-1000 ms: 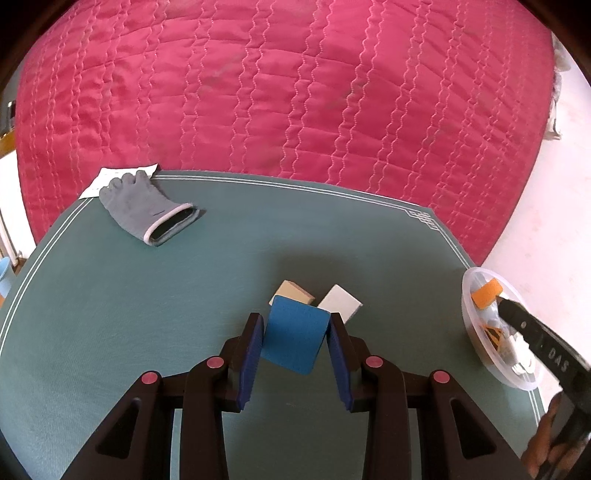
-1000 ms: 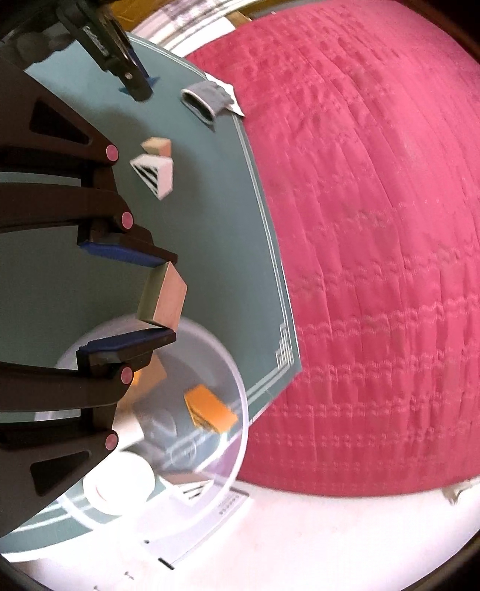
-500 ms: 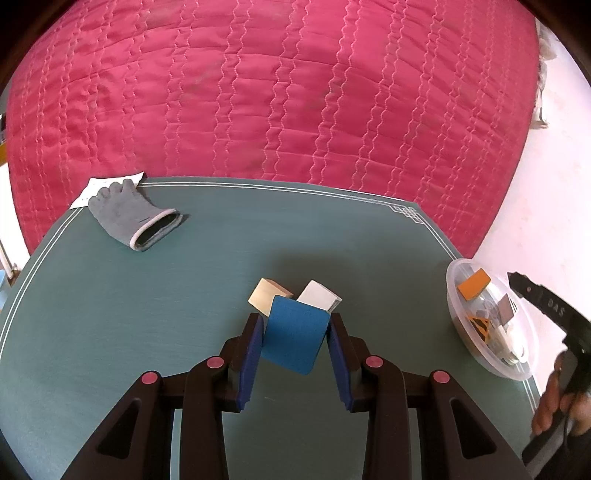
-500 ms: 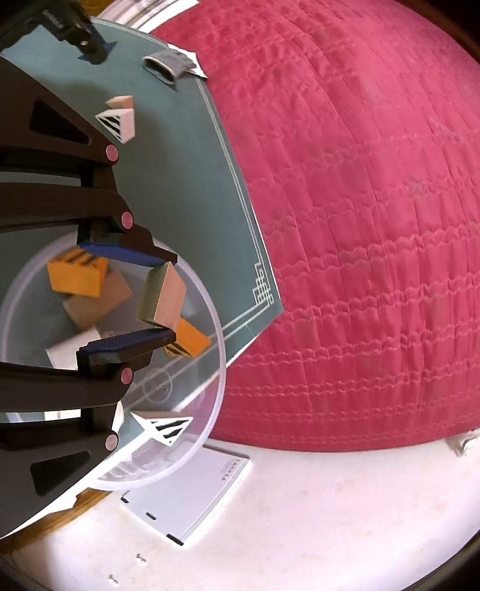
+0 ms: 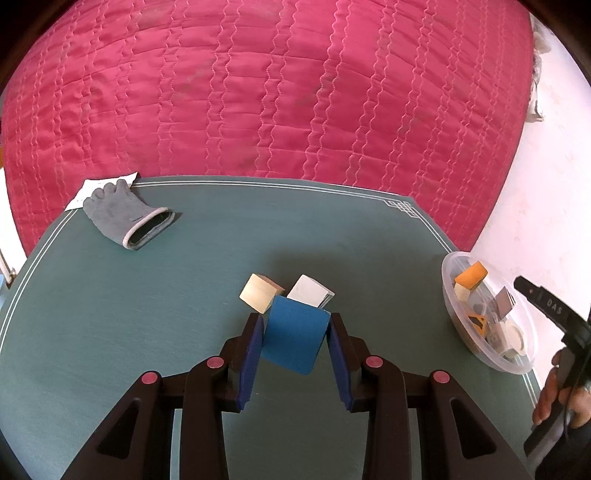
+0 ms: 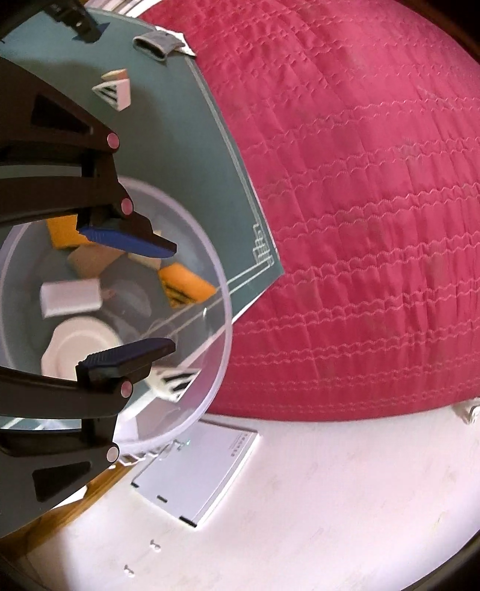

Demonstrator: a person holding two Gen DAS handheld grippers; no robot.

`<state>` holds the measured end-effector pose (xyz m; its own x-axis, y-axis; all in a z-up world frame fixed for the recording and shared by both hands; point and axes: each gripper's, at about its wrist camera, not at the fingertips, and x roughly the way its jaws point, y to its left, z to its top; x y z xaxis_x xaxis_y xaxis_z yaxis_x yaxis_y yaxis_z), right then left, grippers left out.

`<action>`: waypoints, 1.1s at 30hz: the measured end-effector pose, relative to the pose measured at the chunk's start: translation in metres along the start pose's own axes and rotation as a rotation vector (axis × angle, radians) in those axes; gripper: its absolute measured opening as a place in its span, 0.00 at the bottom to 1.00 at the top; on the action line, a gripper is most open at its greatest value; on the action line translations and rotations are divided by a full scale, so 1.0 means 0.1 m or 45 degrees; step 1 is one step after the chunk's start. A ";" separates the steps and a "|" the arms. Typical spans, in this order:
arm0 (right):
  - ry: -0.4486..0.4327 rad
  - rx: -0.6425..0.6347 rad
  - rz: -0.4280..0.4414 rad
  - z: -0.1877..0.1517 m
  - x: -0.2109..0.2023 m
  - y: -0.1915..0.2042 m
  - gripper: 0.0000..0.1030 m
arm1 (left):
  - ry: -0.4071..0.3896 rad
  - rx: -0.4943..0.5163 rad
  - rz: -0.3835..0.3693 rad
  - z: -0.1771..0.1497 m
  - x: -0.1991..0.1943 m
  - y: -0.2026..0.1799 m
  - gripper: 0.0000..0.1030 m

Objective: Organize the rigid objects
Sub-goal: 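Carry the tan wedge into the bowl and open the right gripper while the left holds the blue block, then withdraw the right gripper from the bowl while the left carries the blue block toward it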

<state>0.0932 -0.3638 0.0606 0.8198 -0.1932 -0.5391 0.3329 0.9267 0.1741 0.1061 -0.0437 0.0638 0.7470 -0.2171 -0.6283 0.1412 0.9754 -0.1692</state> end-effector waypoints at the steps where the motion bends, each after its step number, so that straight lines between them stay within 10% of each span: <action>1: -0.004 -0.003 -0.014 -0.03 -0.01 -0.03 0.46 | 0.001 0.005 -0.001 0.00 0.00 -0.01 0.36; 33: -0.102 0.173 -0.078 -0.36 -0.36 -0.80 0.58 | 0.050 0.306 -0.088 -0.04 0.17 -1.21 0.36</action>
<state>0.0201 -0.4192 0.0370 0.8288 -0.2780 -0.4855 0.4389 0.8613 0.2561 0.0993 -0.1655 0.0711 0.7053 -0.2800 -0.6513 0.3449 0.9382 -0.0299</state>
